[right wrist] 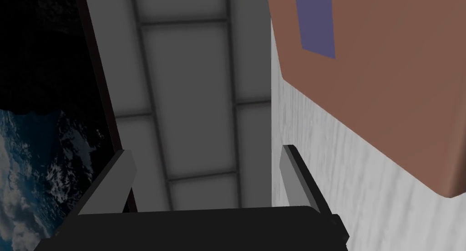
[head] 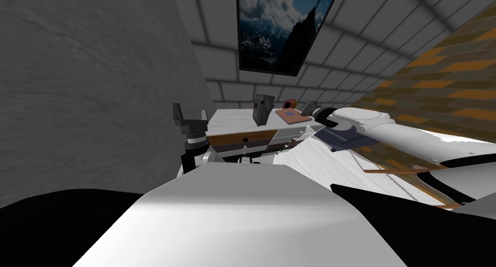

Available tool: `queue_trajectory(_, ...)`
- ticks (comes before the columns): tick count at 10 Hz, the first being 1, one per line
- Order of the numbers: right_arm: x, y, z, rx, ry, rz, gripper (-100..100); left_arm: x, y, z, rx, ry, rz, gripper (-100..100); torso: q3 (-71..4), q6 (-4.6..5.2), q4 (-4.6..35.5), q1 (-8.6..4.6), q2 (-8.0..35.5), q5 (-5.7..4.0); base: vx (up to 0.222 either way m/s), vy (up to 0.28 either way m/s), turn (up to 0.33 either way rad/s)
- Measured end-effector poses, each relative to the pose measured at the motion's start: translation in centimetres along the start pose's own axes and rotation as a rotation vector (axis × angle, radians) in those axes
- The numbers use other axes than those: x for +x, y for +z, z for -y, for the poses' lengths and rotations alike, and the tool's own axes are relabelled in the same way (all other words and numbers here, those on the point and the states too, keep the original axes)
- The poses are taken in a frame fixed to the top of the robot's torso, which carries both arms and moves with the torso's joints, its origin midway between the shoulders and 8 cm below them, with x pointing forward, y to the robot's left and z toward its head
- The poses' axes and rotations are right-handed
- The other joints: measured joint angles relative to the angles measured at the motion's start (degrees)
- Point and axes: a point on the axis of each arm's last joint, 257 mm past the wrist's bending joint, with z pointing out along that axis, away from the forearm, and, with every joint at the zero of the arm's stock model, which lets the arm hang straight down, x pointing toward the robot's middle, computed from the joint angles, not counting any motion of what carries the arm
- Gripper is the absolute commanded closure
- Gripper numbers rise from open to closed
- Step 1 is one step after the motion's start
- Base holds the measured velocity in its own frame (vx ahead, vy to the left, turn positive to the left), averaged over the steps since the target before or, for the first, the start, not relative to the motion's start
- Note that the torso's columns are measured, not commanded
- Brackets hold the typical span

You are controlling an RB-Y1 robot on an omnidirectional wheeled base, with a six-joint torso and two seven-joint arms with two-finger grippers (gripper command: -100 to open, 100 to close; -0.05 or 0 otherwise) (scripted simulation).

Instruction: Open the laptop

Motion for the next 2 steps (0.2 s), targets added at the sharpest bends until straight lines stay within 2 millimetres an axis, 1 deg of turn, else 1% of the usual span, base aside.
queue_trajectory(2,0.27,-0.75,1.29,0.001,-0.002,0.002,-100,0.00,0.00,0.00,0.000,0.000,0.000,0,0.17,0.01,0.10,0.17,0.23,0.07,0.044,0.027,-0.015)
